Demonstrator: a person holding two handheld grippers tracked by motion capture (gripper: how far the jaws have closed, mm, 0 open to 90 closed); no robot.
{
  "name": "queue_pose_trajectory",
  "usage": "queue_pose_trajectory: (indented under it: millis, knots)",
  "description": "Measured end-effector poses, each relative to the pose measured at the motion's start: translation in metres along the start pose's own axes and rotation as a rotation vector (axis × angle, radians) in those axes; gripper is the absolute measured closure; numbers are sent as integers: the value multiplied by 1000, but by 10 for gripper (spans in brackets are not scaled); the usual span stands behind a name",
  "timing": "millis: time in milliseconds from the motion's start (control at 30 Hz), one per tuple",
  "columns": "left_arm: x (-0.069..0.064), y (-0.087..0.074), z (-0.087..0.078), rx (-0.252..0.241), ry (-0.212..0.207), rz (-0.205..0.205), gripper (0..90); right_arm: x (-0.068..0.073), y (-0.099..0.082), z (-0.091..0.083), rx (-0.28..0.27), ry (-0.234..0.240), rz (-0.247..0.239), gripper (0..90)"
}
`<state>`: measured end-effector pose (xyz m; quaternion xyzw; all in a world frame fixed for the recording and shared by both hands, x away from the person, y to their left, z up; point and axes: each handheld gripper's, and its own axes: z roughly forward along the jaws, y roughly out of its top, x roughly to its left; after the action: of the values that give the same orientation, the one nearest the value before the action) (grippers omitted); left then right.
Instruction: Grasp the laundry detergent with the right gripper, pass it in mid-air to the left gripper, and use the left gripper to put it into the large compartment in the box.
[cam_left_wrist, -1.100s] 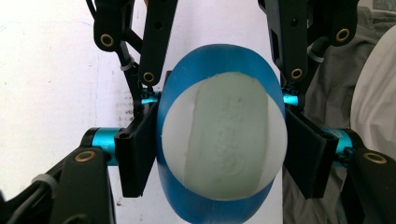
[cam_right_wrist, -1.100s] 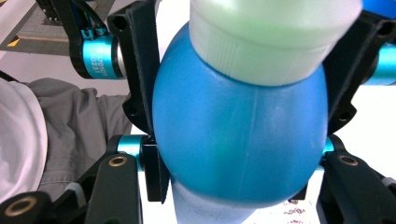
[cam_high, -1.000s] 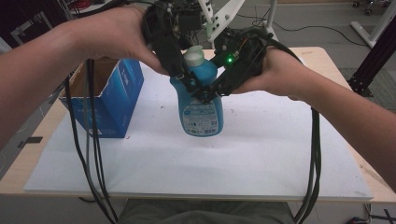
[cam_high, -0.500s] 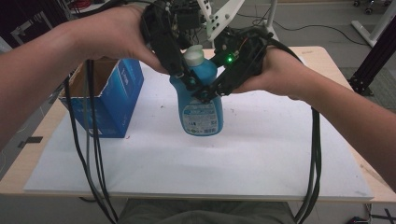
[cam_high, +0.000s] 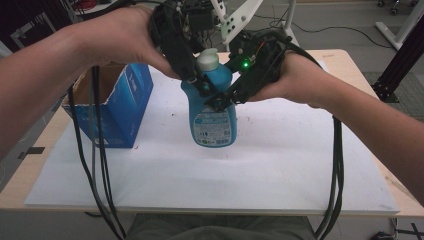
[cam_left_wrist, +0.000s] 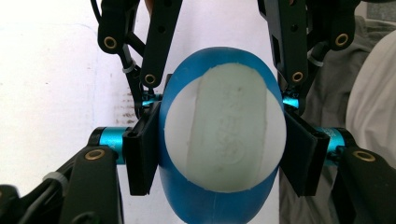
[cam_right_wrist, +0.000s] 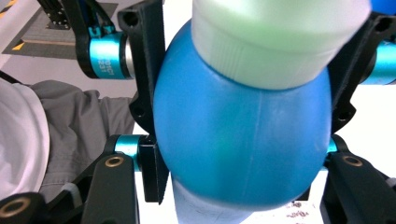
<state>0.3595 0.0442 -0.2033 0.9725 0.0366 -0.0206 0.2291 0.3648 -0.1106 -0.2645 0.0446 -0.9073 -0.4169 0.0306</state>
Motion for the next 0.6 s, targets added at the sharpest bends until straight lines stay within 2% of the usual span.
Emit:
queue_pose_trajectory:
  millis: [33, 67, 133, 167, 200, 300, 400, 500, 600]
  knots:
    - [1, 0, -1, 0, -5, -7, 380, 2, 0, -1, 9, 9, 21, 408]
    - [1, 0, -1, -3, 0, -15, 380, 1, 0, 0, -1, 16, 6, 376]
    - [2, -1, -2, 4, 8, -17, 380, 2, 1, 2, 1, 22, 10, 287]
    - [2, -1, -2, 7, 12, -18, 380, 3, 1, 2, 18, 19, 38, 239]
    - [2, -1, -2, 14, 15, -19, 381, 3, 1, 2, 20, 15, 45, 223]
    - [2, -1, -2, 30, 13, -15, 381, -1, -2, 2, 7, 22, 47, 217]
    - [2, -1, -3, 35, 10, -26, 381, -3, -4, -1, 7, 0, 78, 136]
    - [3, -1, -4, 37, 16, -34, 381, -4, -5, -4, 6, -8, 95, 136]
    - [5, -2, -11, 51, 35, -57, 381, -6, -10, -8, 24, -28, 111, 136]
